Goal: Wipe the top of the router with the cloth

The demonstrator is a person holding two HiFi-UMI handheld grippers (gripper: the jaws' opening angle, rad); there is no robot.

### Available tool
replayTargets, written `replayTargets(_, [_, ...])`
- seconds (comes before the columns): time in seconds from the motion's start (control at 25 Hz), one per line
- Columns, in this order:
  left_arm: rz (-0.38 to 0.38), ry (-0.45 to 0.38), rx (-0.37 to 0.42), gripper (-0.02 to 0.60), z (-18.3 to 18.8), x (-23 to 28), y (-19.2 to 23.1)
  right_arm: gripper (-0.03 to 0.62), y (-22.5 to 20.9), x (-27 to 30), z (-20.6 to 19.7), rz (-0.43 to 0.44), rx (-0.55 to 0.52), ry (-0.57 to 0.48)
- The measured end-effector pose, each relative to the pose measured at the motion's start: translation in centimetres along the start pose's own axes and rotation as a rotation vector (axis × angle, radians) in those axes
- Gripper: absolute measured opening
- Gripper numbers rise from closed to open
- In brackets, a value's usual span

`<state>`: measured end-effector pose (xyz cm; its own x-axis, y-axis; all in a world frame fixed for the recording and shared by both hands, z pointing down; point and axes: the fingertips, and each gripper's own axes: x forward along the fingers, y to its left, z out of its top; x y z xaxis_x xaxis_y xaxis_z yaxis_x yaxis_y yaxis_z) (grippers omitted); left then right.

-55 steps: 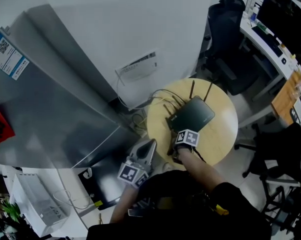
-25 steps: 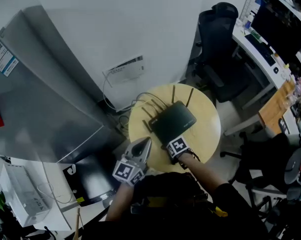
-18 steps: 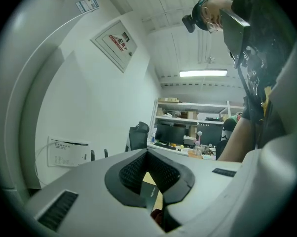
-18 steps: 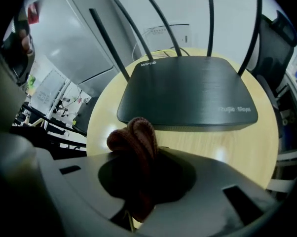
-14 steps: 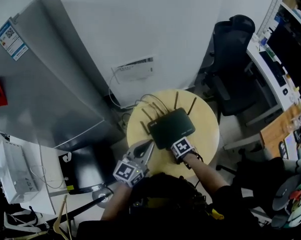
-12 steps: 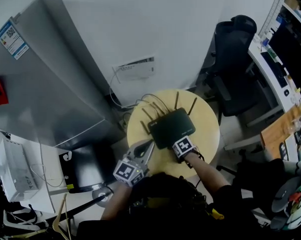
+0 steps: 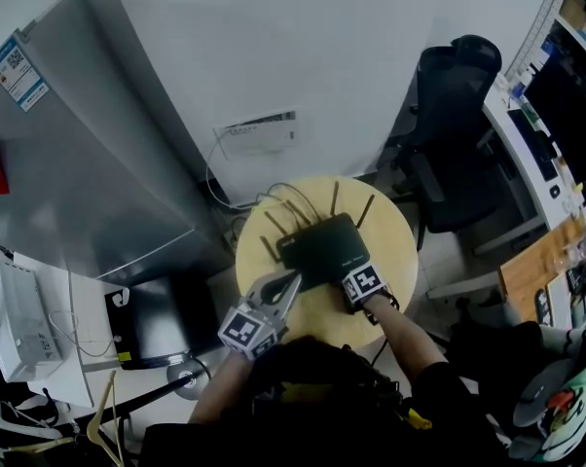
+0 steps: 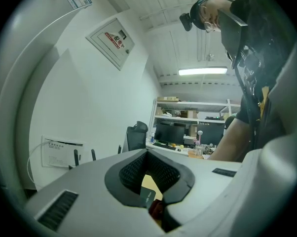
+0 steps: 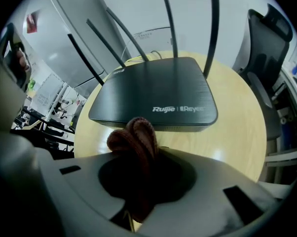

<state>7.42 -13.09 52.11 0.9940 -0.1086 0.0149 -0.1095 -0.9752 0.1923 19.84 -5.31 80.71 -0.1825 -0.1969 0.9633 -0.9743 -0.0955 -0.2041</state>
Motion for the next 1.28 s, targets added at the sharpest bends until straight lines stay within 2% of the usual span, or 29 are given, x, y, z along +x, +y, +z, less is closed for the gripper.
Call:
replayTargets(0.16, [-0.003, -0.017, 0.003, -0.003, 0.4, 0.9, 0.0, 0.061, -1.5, 0.0, 0.0, 0.007, 0.036, 0.006])
replayTargets(0.4, [0.012, -0.007, -0.002, -0.003, 0.3, 1.2, 0.6, 0.061, -4.0, -0.6, 0.4, -0.044, -0.003, 0.035])
replayTargets(0.68, [0.027, 0.000, -0.009, -0.003, 0.3, 2.2, 0.4, 0.061, -6.5, -1.1, 0.1, -0.059, 0.021, 0.035])
replayTargets(0.84, [0.051, 0.018, -0.006, -0.003, 0.0, 2.8, -0.1, 0.061, -7.5, -0.9, -0.1, -0.050, 0.044, 0.052])
replayTargets(1.08, [0.123, 0.001, -0.001, -0.003, 0.3, 2.9, -0.5, 0.061, -8.9, -1.4, 0.5, -0.046, -0.006, 0.048])
replayTargets(1.28, [0.170, 0.018, 0.021, -0.003, -0.2, 3.1, -2.2, 0.061, -9.5, -1.4, 0.5, -0.041, -0.043, 0.058])
